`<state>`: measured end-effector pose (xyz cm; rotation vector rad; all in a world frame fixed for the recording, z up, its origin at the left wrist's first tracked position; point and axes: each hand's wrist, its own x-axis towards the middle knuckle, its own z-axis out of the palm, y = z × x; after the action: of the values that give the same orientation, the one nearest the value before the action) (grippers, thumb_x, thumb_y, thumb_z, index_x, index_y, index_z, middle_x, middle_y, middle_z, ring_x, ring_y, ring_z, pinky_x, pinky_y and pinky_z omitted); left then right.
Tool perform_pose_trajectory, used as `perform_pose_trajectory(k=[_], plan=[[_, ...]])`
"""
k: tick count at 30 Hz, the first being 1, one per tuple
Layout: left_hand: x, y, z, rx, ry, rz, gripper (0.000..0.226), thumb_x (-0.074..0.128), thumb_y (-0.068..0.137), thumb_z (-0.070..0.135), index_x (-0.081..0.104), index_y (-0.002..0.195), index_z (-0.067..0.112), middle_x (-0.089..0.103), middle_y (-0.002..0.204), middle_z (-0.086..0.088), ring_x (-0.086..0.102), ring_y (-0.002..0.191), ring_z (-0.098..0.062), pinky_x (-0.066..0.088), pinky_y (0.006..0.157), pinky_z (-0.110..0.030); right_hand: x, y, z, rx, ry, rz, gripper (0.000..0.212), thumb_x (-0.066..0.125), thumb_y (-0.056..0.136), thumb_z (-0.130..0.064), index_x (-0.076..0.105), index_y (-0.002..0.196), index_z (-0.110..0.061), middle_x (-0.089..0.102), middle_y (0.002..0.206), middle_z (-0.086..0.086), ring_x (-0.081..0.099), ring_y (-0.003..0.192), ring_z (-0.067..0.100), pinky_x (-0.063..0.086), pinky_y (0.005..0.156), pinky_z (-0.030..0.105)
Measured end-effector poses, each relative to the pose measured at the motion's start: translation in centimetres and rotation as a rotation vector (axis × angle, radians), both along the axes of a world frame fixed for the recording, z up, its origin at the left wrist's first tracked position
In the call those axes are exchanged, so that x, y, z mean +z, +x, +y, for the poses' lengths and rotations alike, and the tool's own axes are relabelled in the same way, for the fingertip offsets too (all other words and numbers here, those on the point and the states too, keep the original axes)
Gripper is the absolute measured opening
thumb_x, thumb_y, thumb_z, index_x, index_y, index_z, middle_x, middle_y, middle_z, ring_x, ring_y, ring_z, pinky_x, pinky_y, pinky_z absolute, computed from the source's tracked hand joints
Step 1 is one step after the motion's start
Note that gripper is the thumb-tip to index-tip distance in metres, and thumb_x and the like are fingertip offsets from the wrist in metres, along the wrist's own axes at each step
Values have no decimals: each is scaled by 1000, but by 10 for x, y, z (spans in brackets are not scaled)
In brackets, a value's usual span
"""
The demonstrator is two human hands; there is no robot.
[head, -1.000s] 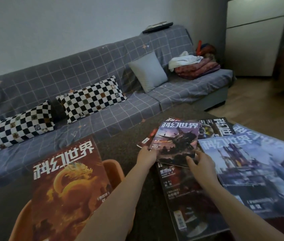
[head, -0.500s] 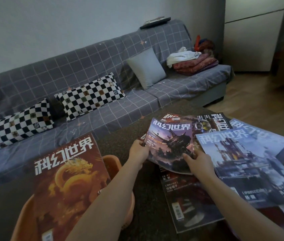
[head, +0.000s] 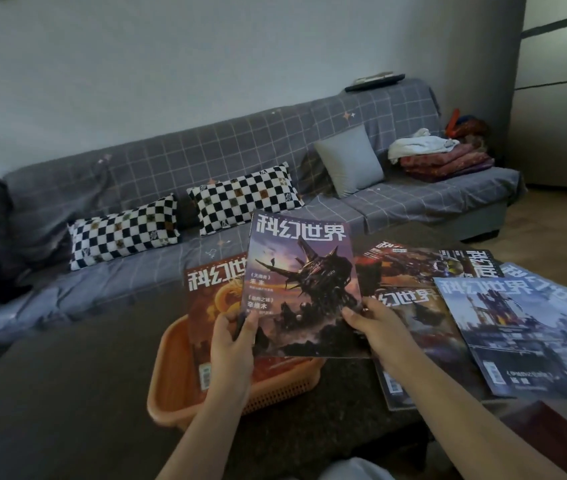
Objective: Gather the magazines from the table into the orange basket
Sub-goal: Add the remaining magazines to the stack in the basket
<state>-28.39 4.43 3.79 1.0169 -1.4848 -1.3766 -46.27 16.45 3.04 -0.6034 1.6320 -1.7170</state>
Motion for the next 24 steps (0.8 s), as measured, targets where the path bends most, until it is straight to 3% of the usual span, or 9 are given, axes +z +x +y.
perform_pose_trajectory(k=[3,6,9,11,13,17,21,24], plan=[[-3,37,-9,76,-38,-6,17,63,88,38,60,102,29,71,103,0,70,93,-23,57,80,-52,5,26,-23,74,21,97,8,59,90,-19,62,97,-17,69,99,3,65,90,16,52,78,31],[-9,57,-16,140,-113,-82,9,60,90,36,58,99,33,72,95,4,71,85,-14,60,74,-42,4,40,-41,111,62,178,10,58,91,-22,61,100,-20,68,97,-4,63,89,11,47,66,23],[-17,71,-23,240,-186,-193,6,59,91,34,55,95,32,67,86,11,68,72,-4,54,56,-15,0,54,-60,158,110,259,21,56,92,-23,58,113,-23,62,96,-12,57,88,6,43,67,20],[-22,75,-24,304,-240,-308,8,59,92,33,55,97,27,60,77,16,60,60,4,44,47,-5,-4,58,-68,173,142,327,27,56,92,-23,56,119,-24,57,98,-13,53,89,6,42,68,20],[-29,80,-29,326,-282,-408,15,59,92,32,60,100,20,61,79,11,60,65,3,46,52,-10,-9,61,-78,183,180,432,29,56,92,-24,57,121,-22,59,103,-9,50,86,4,38,64,15],[-36,82,-38,351,-341,-648,29,58,92,36,62,116,19,63,108,4,60,93,-13,53,84,-35,-15,62,-89,118,213,618,29,58,91,-23,57,119,-24,64,115,-2,51,82,0,34,63,7],[-35,79,-37,377,-298,-621,40,60,92,29,52,130,22,59,122,3,59,104,-15,52,88,-35,-20,67,-93,68,221,703,40,62,88,-20,52,126,-25,58,125,-3,56,114,15,42,90,24],[-36,79,-39,365,-264,-604,36,58,93,28,56,128,23,59,126,2,59,103,-13,52,83,-30,-27,71,-92,-20,232,772,48,67,84,-18,50,129,-23,51,129,-1,52,119,17,41,96,26]])
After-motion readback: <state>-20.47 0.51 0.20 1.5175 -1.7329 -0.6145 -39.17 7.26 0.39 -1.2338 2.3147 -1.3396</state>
